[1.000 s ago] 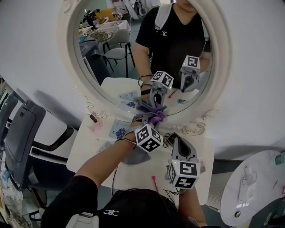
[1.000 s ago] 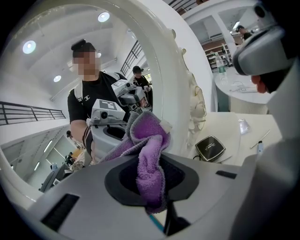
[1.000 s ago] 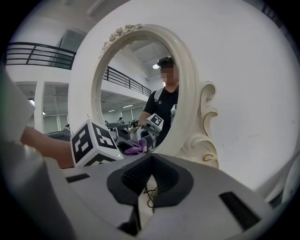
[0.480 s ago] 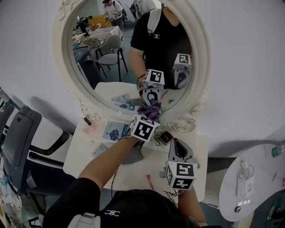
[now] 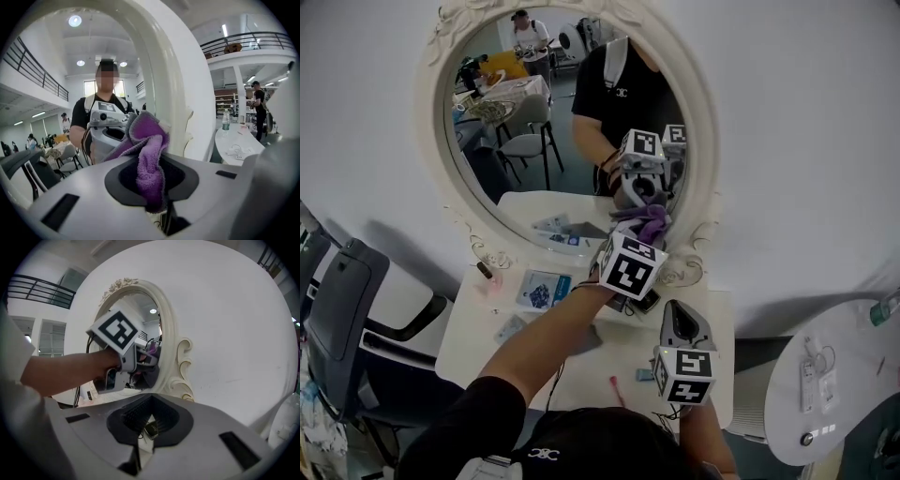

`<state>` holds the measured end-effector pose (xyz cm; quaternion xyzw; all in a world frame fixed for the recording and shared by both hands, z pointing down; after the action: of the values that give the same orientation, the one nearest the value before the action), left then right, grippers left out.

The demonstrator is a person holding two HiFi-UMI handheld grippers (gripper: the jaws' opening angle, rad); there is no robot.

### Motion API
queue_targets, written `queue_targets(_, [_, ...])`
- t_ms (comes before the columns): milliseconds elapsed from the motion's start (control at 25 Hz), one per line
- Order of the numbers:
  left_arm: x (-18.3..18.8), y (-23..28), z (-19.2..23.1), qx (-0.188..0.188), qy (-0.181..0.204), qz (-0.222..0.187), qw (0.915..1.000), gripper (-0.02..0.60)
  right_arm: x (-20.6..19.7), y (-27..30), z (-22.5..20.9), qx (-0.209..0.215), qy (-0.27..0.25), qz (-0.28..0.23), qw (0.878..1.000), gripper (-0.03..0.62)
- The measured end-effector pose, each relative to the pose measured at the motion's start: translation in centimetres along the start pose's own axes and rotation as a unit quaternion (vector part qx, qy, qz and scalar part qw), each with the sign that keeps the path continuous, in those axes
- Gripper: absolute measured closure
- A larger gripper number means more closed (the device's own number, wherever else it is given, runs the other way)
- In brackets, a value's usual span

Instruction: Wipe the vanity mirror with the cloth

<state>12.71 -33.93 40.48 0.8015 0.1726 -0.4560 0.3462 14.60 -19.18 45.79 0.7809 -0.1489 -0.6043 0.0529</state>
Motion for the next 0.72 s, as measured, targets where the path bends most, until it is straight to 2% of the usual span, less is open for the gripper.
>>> queue_targets(120, [4.9, -1.1, 0.2, 0.012, 0.038, -0.037, 0.9985, 0.517, 0.2, -0.2, 0.9, 0.007, -0.004, -0.006, 1.0, 0.589])
queue_targets(240, [8.9, -2.4, 1.3, 0.02, 0.056, -0.059, 0.9965, 0.517, 0.3, -0.5, 1.5, 0.011, -0.01, -0.012, 1.0, 0.589])
queue_targets(440, [13.5, -4.7, 2.5, 0.052, 0.132, -0.091, 0.9857, 0.517, 0.1, -0.9, 1.4, 0.007, -0.002, -0.013, 1.0, 0.59])
queue_targets(560, [16.4, -6.2, 4.0, 0.074, 0.145, -0.111, 0.9803, 0.517, 0.0, -0.9, 1.6, 0.009, 0.001, -0.014, 1.0, 0.589])
queue_targets(720, [19.1, -7.8, 5.5, 0.083, 0.18, -0.116, 0.9733, 0.516, 0.0, -1.0, 1.8, 0.012, 0.002, -0.016, 1.0, 0.59])
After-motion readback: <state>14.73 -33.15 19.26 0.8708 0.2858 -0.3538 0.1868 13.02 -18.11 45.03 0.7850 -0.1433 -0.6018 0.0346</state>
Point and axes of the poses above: the fingertips, and each gripper's own axes: y forward along the fingers, z to its left, x out of its top, the point moved 1 cm from there along -y, backward along the fingers, and after that the axes turned 11 degrees about y, right-handed, at the moved point
